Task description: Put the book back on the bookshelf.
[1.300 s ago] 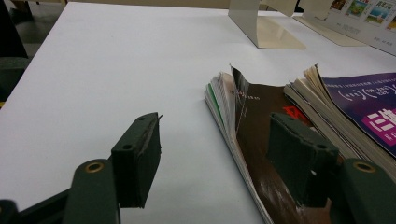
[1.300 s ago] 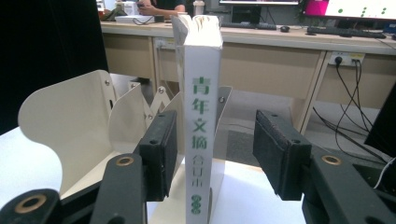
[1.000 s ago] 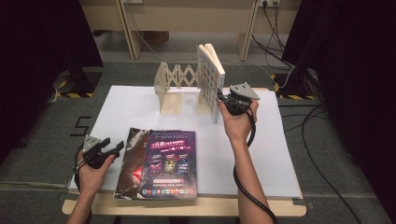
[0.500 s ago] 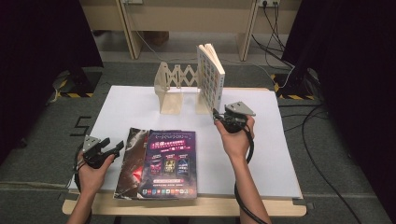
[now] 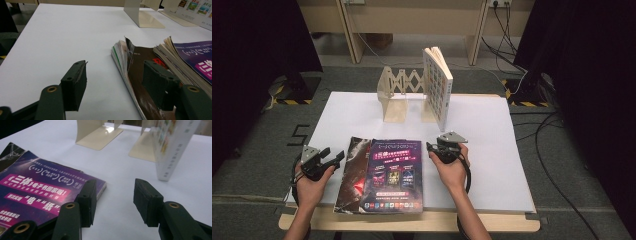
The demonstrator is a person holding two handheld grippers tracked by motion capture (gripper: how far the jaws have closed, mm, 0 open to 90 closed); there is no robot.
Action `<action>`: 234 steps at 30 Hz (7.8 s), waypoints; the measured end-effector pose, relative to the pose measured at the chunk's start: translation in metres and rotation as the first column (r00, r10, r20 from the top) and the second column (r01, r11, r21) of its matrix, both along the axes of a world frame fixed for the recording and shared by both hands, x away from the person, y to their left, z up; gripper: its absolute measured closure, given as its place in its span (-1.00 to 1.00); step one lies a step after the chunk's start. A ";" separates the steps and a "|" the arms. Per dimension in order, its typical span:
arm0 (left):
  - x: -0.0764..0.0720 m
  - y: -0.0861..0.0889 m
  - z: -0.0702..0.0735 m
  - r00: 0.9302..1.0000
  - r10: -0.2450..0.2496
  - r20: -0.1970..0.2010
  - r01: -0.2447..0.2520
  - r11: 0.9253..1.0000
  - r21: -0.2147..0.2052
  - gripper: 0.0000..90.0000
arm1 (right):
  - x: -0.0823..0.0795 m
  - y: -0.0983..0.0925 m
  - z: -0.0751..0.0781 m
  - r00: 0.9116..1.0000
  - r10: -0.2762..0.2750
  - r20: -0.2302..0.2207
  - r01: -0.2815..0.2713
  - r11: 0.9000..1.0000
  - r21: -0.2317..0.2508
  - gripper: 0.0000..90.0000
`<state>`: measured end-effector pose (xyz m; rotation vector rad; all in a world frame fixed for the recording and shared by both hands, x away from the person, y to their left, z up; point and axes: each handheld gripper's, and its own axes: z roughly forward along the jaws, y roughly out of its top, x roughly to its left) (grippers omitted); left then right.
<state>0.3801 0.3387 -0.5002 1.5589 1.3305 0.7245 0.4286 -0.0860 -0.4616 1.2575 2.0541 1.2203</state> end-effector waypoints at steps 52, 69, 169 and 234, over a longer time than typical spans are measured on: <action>0.032 -0.095 0.020 0.914 -0.261 -0.309 0.269 0.963 -0.018 0.26 | 0.004 0.026 -0.023 0.976 0.061 -0.207 -0.064 0.998 -0.011 0.12; 0.030 -0.111 0.022 0.914 -0.258 -0.312 0.284 0.958 0.043 0.31 | 0.028 0.021 -0.021 0.960 0.063 -0.271 -0.062 0.998 0.014 0.09; 0.012 -0.116 0.016 0.935 -0.231 -0.268 0.253 0.966 0.051 0.29 | 0.063 0.011 -0.020 0.871 0.062 -0.488 0.065 0.969 0.239 0.29; 0.006 -0.019 0.032 0.995 -0.029 -0.094 0.029 1.000 -0.002 -0.01 | 0.035 0.015 0.036 0.895 0.238 -0.377 -0.076 0.914 0.398 0.84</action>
